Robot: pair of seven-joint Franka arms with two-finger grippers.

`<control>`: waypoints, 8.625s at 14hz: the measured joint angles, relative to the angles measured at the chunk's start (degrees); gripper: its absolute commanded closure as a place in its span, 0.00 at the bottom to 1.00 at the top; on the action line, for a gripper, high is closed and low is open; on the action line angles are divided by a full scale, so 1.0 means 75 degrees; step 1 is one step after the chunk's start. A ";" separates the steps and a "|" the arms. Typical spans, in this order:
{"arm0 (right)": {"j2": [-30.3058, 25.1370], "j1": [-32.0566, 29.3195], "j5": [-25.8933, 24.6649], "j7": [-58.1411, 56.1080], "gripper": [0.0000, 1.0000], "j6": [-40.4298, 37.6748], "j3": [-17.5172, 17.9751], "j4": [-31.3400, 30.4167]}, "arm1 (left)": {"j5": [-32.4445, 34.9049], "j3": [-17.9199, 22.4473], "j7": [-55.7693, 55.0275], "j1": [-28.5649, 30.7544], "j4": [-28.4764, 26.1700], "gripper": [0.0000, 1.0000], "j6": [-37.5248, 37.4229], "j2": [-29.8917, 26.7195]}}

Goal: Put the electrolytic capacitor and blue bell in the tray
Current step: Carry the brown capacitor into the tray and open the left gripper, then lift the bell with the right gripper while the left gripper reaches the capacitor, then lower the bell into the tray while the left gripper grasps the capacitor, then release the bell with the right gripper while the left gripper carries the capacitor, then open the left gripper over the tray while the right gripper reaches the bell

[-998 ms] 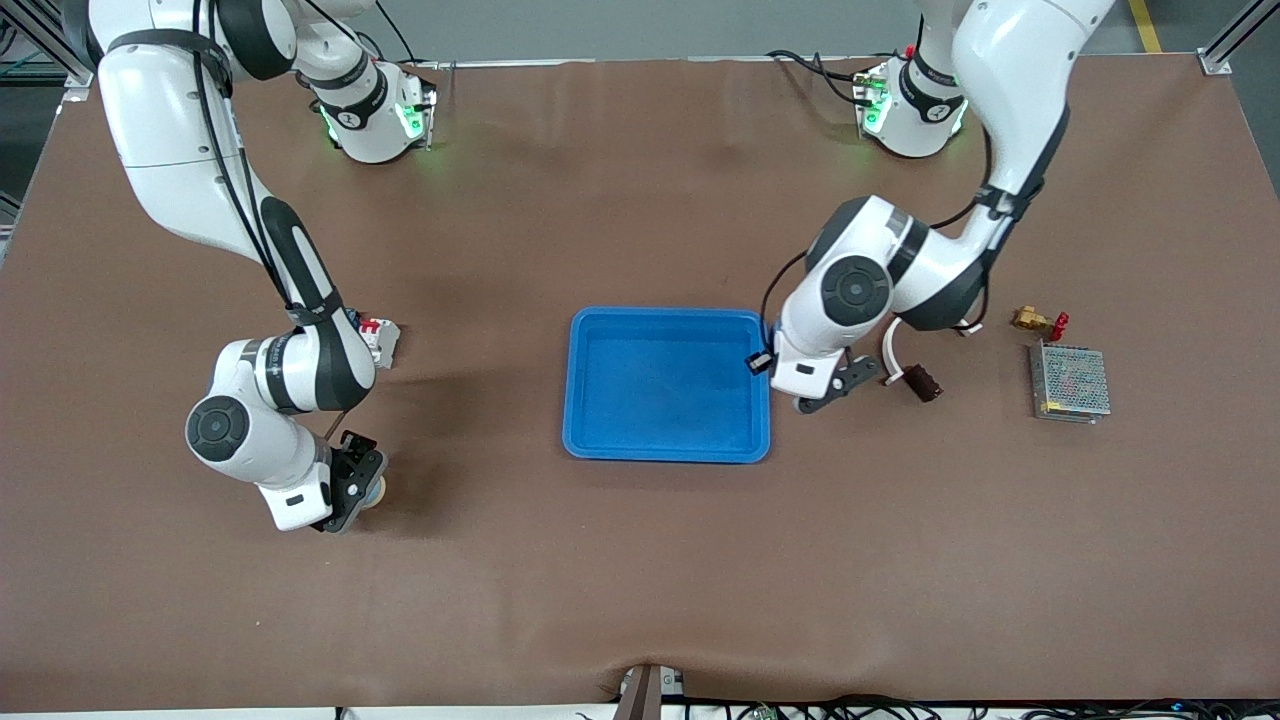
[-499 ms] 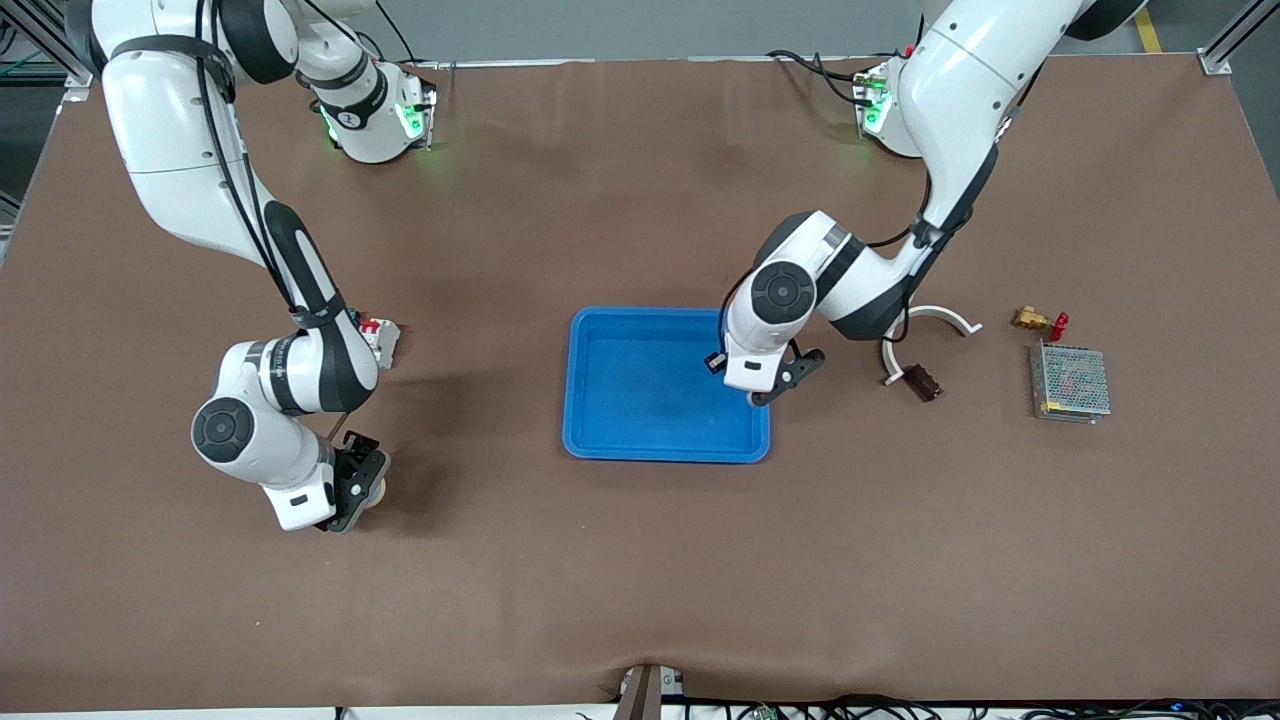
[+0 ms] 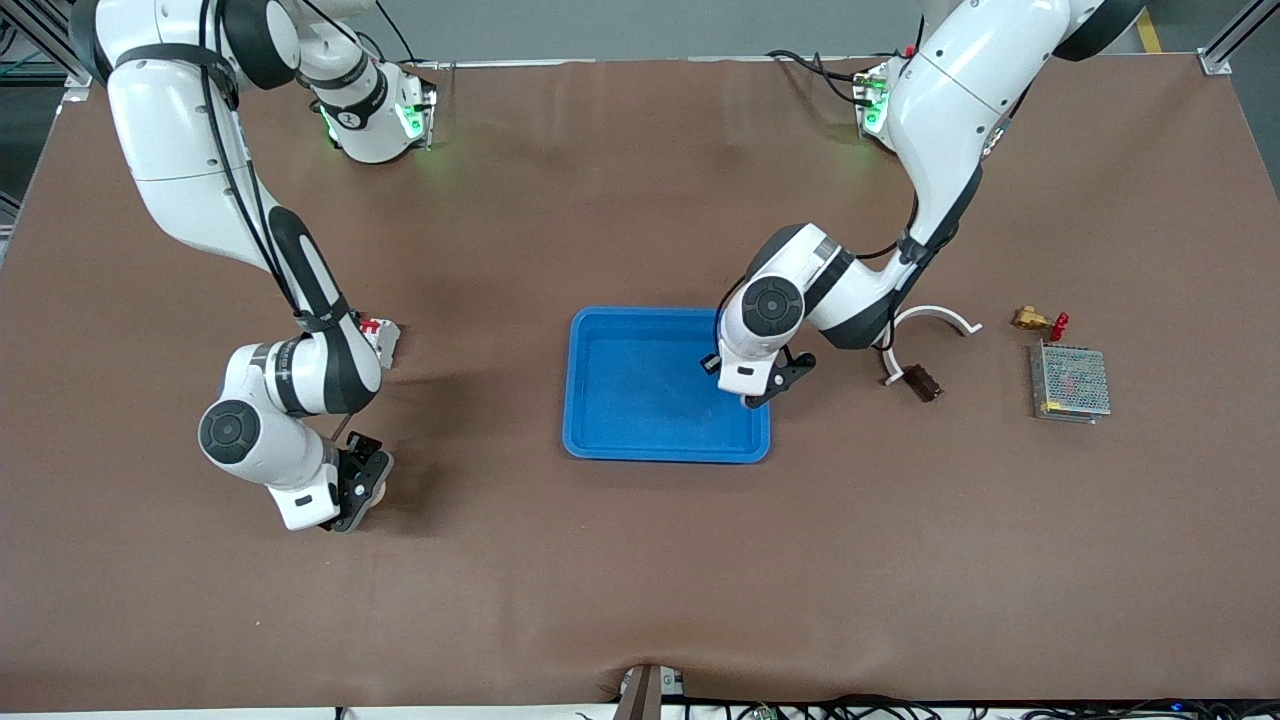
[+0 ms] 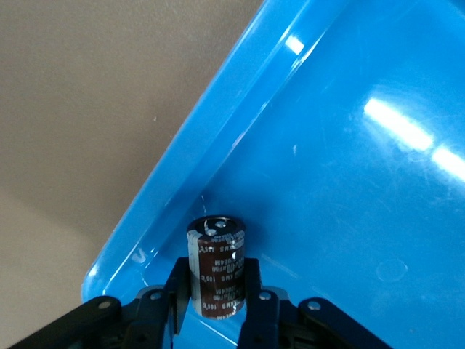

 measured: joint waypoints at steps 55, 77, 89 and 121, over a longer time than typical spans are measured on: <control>-0.1051 0.4520 0.0650 1.1753 0.56 -0.1447 0.0158 0.0007 | 0.0560 0.0056 0.4213 0.4465 -0.3094 1.00 0.1961 -0.1660; -0.0844 0.4911 0.0596 1.1994 0.53 0.0133 0.0120 -0.1026 | 0.0559 -0.1191 0.2162 0.2698 -0.0493 1.00 -0.0284 -0.1700; -0.0817 0.4920 0.0586 1.1994 0.00 0.0165 0.0119 -0.1025 | 0.0559 -0.1163 0.0154 0.1473 0.0963 1.00 -0.0277 -0.0060; -0.1741 -0.0078 -0.0343 0.1919 0.00 -0.2100 -0.0115 -0.0023 | 0.0570 -0.0412 -0.0038 0.0932 0.3293 0.00 -0.1314 0.0673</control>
